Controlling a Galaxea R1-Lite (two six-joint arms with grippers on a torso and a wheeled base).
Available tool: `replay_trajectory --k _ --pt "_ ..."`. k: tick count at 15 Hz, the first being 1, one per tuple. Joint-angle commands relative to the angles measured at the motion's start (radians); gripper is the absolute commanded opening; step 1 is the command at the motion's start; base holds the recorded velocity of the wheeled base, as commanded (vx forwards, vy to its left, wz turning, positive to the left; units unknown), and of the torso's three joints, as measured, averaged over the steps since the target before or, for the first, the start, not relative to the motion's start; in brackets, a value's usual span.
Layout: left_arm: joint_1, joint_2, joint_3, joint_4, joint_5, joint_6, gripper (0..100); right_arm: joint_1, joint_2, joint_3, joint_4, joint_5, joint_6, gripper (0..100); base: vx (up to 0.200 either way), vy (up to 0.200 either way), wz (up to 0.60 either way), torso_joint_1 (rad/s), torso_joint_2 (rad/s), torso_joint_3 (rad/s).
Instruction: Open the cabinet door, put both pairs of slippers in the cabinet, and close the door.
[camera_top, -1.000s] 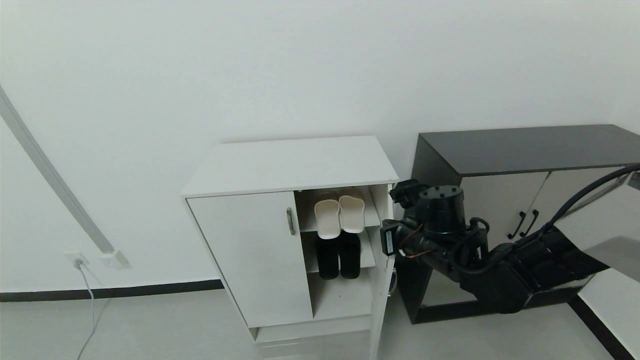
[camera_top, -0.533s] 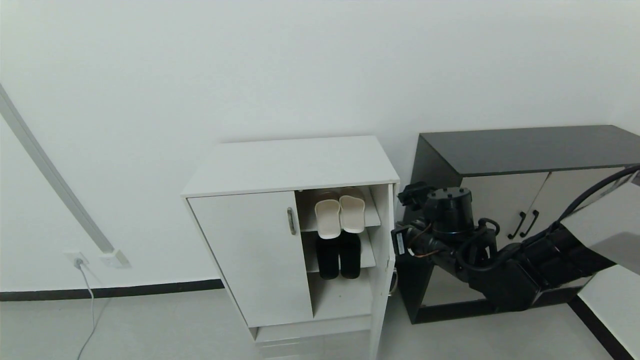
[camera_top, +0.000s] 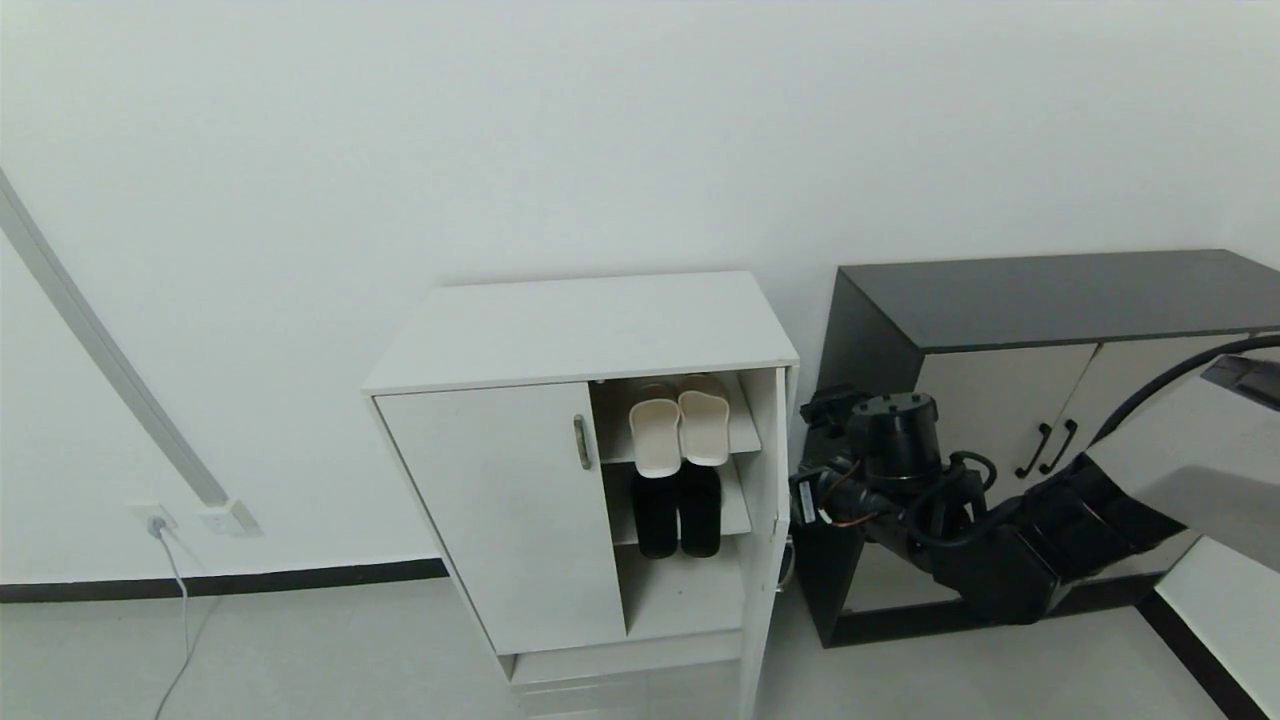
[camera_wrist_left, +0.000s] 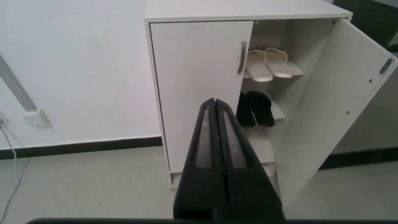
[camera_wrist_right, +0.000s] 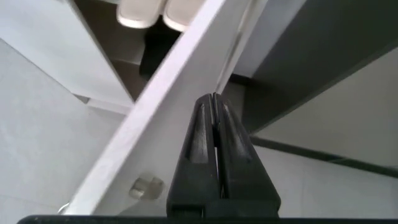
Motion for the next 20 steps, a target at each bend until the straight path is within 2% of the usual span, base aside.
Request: replay_trajectory --k 1,5,7,9,11,13,16,20 --pt "0.0 0.0 0.0 0.0 0.001 -0.001 0 0.003 0.054 -0.046 0.001 0.021 0.003 0 0.0 0.0 0.0 0.0 0.0 0.0" --pt "0.0 -0.002 0.0 0.0 0.001 -0.001 0 0.01 0.146 -0.175 -0.001 0.041 0.029 0 0.0 0.0 0.0 0.0 0.0 0.0" --pt "0.0 0.0 0.0 0.0 0.001 -0.001 0 0.026 0.202 -0.264 -0.002 0.07 0.092 0 0.0 0.0 0.0 0.0 0.0 0.0" --pt "0.0 -0.002 0.0 0.0 0.001 -0.001 0 0.038 0.213 -0.289 -0.009 0.102 0.13 0 0.0 0.0 0.0 0.0 0.0 0.0" --pt "0.0 0.0 0.0 0.0 0.001 -0.001 0 0.039 0.21 -0.284 -0.019 0.108 0.132 0 0.0 0.0 0.0 0.0 0.0 0.0" --pt "0.0 0.0 0.0 0.002 0.001 -0.002 0 0.038 0.17 -0.209 -0.087 0.108 0.118 0 0.0 0.0 0.0 0.0 0.0 0.0" --pt "0.0 0.0 0.0 0.0 0.001 -0.002 0 0.03 0.124 -0.134 -0.147 0.116 0.025 0 0.0 0.0 0.0 0.0 0.0 0.0" --pt "0.0 0.0 0.0 0.0 0.001 -0.002 0 0.041 0.121 -0.105 -0.19 0.116 0.014 0 0.0 0.0 0.0 0.0 0.0 0.0"
